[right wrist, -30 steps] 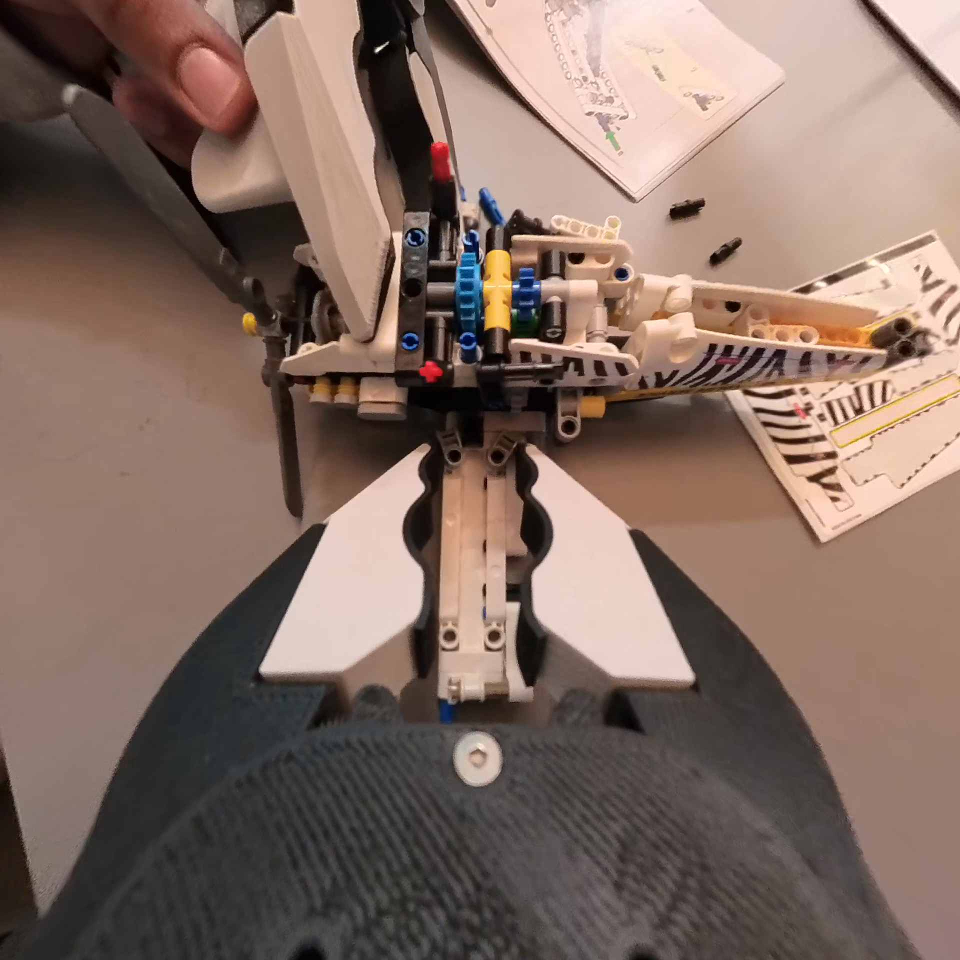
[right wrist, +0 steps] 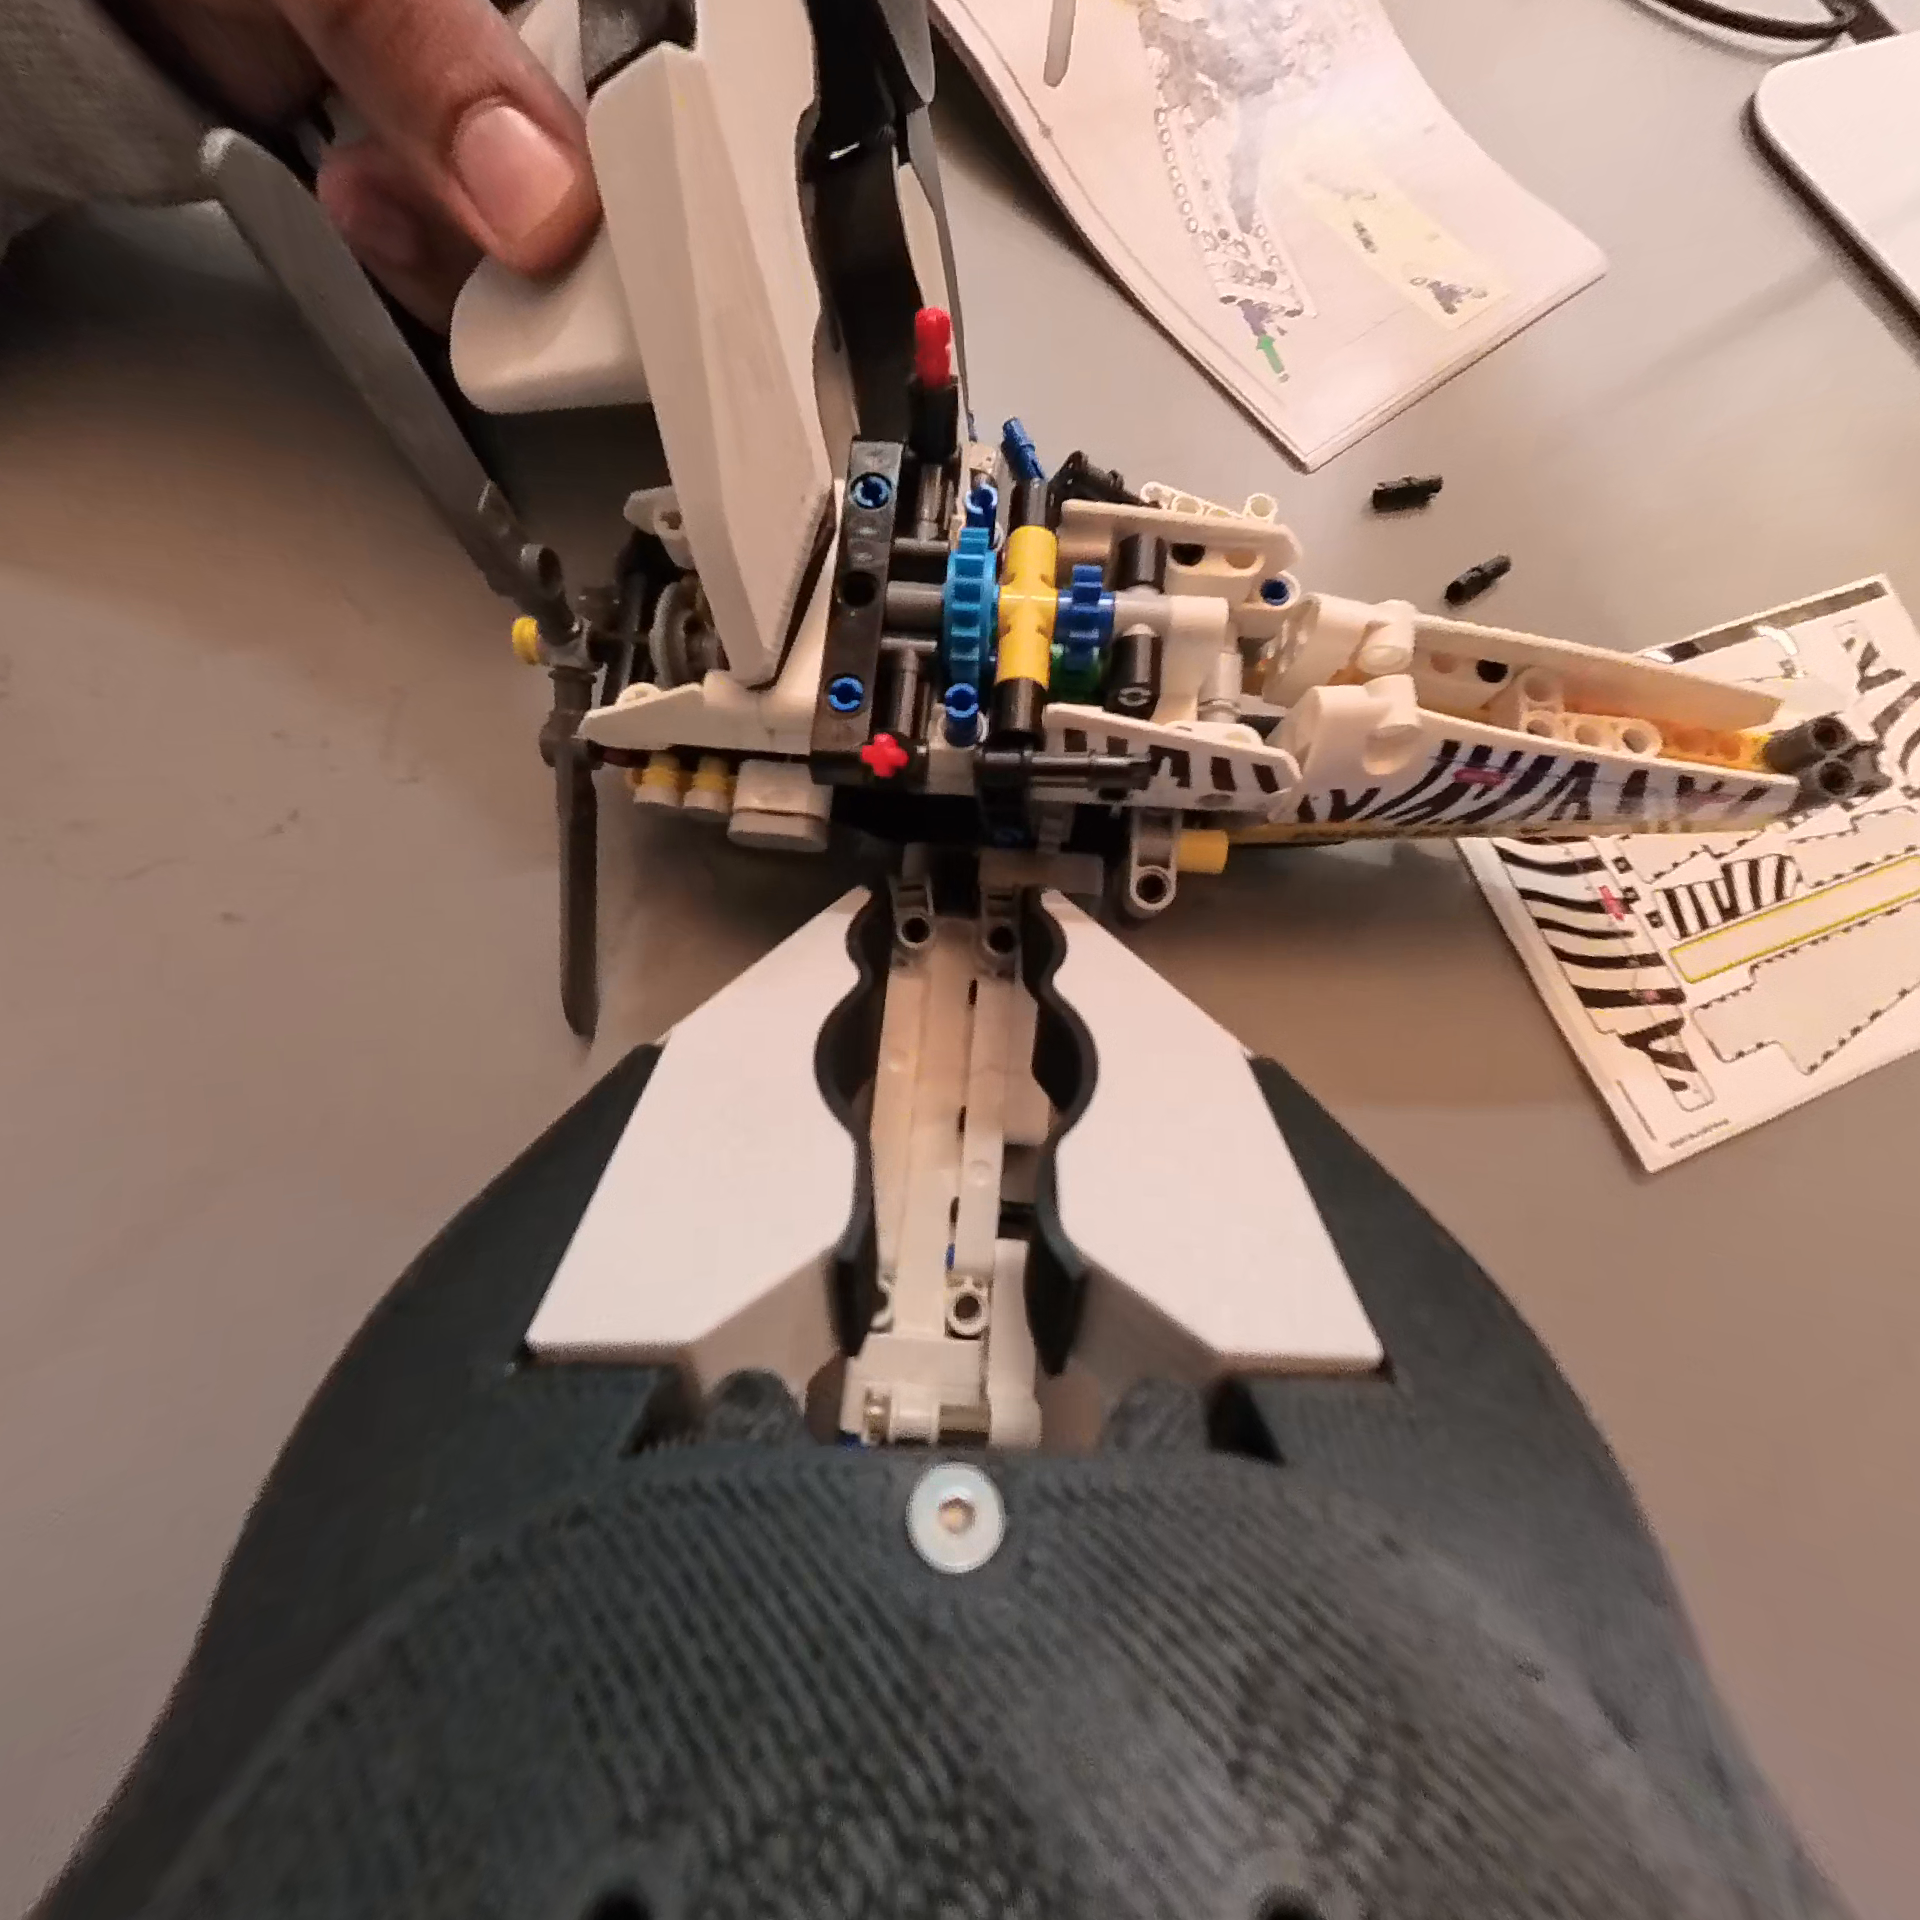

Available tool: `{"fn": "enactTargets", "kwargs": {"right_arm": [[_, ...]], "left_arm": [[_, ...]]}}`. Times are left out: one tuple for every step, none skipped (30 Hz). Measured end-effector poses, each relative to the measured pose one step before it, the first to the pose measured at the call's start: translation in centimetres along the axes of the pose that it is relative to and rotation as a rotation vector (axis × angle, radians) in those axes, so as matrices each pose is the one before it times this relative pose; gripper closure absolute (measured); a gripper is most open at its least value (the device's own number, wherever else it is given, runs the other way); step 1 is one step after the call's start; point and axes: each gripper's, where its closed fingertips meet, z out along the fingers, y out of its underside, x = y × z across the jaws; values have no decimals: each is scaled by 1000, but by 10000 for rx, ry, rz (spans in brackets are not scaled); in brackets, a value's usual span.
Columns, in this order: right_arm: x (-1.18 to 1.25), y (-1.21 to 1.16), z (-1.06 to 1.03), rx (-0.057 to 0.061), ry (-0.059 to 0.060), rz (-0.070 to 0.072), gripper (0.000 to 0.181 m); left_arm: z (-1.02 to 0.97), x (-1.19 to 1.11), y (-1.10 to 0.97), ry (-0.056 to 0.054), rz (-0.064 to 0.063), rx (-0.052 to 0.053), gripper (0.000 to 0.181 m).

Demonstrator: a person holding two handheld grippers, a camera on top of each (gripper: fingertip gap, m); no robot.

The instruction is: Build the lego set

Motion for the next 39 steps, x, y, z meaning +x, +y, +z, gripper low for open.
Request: {"fn": "enactTargets", "kwargs": {"right_arm": [[4, -1, 13, 19, 37, 50, 157], [12, -5, 5, 16, 32, 29, 157], [9, 6, 7, 1, 23, 33, 158], [19, -8, 8, -12, 18, 52, 158], [24, 5, 15, -16, 24, 74, 158], [24, -3, 16, -10, 32, 72, 158], [25, 0, 1, 2, 36, 68, 158], [17, -1, 12, 8, 36, 79, 158], [11, -6, -1, 8, 36, 48, 159], [-5, 1, 1, 7, 39, -7, 159], [-1, -7, 1, 1, 34, -25, 159], [-2, -8, 12, 8, 21, -19, 158], [5, -16, 14, 39, 7, 8, 158], [1, -21, 0, 79, 4, 51, 158], [21, -22, -13, 95, 21, 82, 158], [13, -18, -7, 77, 53, 84, 158], [-1, 2, -4, 23, 85, 27, 158], [7, 8, -12, -48, 106, -31, 158], [11, 5, 6, -80, 101, -28, 158], [7, 4, 19, -52, 67, 13, 158], [15, -3, 6, -2, 31, 48, 158], [1, 2, 2, 13, 18, 51, 159], [6, 10, -2, -8, 17, 44, 159], [0, 4, 11, -21, 19, 0, 159], [-3, -3, 10, -15, 16, -54, 159], [3, 5, 13, -4, -6, -25, 159], [7, -14, 5, 19, -23, 14, 159], [-3, -14, -1, 37, -14, 7, 159], [6, -15, 8, 42, 1, -10, 158], [8, -30, 11, 57, 6, -8, 159], [29, -37, -24, 69, 15, 1, 158], [60, -14, -91, 39, 63, -6, 158], [54, -103, -218, 58, 98, 7, 156], [-88, -271, -397, 171, 3, 101, 138], [-188, -385, -544, 298, -83, 277, 130], [-180, -397, -641, 361, -106, 369, 122], [-79, -235, -702, 293, -53, 320, 118], [238, 65, -751, 157, 137, 241, 116], [585, 374, -747, 22, 329, 197, 115]], "left_arm": [[6, -2, 7, -4, 3, -1, 143], [5, 5, 1, -3, 6, 0, 143], [2, 2, -4, 0, -3, 3, 143], [4, -3, 1, -9, 6, 0, 143], [12, 0, -5, -14, 11, 4, 143], [-3, -3, -13, -11, 8, 3, 143], [7, -6, -4, 0, -4, 6, 143], [-5, 1, -5, 7, -3, 9, 143], [-2, -2, -5, 6, -4, 3, 143], [-1, -1, 2, 0, 1, -2, 143], [-11, -1, -7, -2, 3, -2, 143], [-7, -3, -4, 3, 3, 0, 143], [-26, -9, -12, 13, -10, 6, 143], [-21, 8, -23, 20, -20, 14, 143], [2, -2, -1, 14, -10, 12, 143], [1, 5, 1, 6, -5, 8, 143], [1, -2, -2, -1, 1, 1, 143], [18, 1, 0, -7, 8, -1, 143], [3, -6, 1, -14, 8, -8, 143], [-2, 3, 5, -10, 6, -7, 143], [-6, -4, -4, 2, -6, 8, 143], [7, 1, -5, 6, -1, 7, 143], [6, 1, 2, -3, 2, 7, 143], [-2, -5, 4, -14, 11, -5, 143], [8, -5, -1, -9, 6, -4, 143], [-9, 3, -8, 2, -4, 7, 143], [-9, 1, -12, 10, -7, 4, 143], [0, -3, -1, 11, -5, 4, 143], [-14, 3, -12, 7, -4, 1, 143], [-25, 5, -14, 0, 6, 1, 143], [-25, 18, -51, 17, -15, 10, 143], [-10, 25, -50, 34, -38, 27, 142], [9, 1, -9, 6, -1, 10, 142], [-3, 40, -43, 10, 18, 29, 142], [-8, 152, -57, 64, 26, 35, 138], [-18, 165, -25, 62, 22, 12, 134], [-6, 121, 16, 28, 33, -11, 131], [-4, 34, 1, -10, 32, 2, 130], [-4, 34, 32, -5, 27, -6, 129]]}}
